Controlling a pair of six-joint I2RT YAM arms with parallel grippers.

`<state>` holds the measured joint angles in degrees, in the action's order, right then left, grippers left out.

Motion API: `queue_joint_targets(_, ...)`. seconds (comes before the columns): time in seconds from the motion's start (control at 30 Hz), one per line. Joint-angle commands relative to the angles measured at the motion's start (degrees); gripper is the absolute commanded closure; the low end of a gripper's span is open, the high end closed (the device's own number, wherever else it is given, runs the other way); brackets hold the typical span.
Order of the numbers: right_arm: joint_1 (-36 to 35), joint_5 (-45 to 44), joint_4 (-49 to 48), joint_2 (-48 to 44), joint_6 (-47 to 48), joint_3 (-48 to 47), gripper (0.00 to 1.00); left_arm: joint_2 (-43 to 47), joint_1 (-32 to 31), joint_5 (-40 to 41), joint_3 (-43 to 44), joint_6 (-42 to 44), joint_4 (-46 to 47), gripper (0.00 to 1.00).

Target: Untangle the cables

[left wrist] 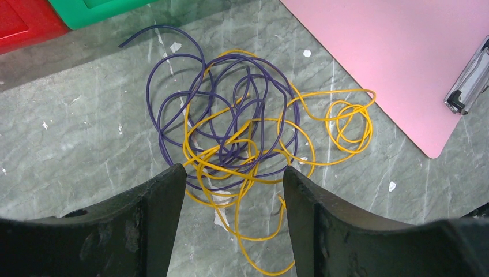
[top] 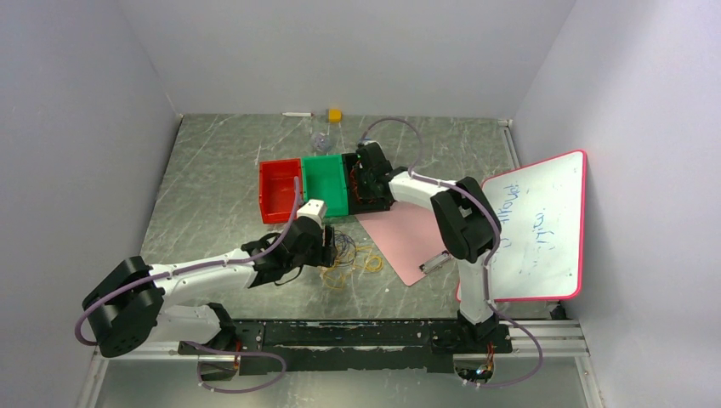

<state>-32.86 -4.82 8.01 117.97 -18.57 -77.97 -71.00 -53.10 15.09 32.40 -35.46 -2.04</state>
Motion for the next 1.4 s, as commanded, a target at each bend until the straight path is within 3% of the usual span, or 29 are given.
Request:
queue_joint_targets(0.0, -0.3, -3.2, 0.1, -4.3, 1.4, 1.2, 0.88, 0.3, -0.1, 1.0, 0.0, -0.4, 0.0, 0.32)
queue_joint_targets(0.1, -0.3, -3.2, 1.2, -7.1, 2.8, 1.3, 0.86, -0.3, 0.0, 1.0, 0.3, -0.3, 0.0, 0.33)
queue_joint_targets(0.3, -0.3, -4.6, 3.3, -12.5, 3.7, 2.8, 0.67, -1.0, 0.0, 0.5, 0.7, -0.5, 0.5, 0.33)
queue_joint_targets(0.5, -0.3, -5.9, 4.5, -16.5, 4.3, 4.6, 0.56, -1.8, -0.1, 0.3, 1.7, 0.2, 0.3, 0.33)
queue_joint_targets(1.0, -0.2, -2.4, 7.2, -27.5, 1.8, 13.4, 0.58, -2.0, -0.1, -0.5, 2.9, 1.2, 0.8, 0.32)
queue_joint_targets(1.37, -0.3, -0.2, 8.2, -21.7, 2.2, 12.1, 0.64, -2.7, -0.1, -1.1, 3.0, 1.0, 1.5, 0.33)
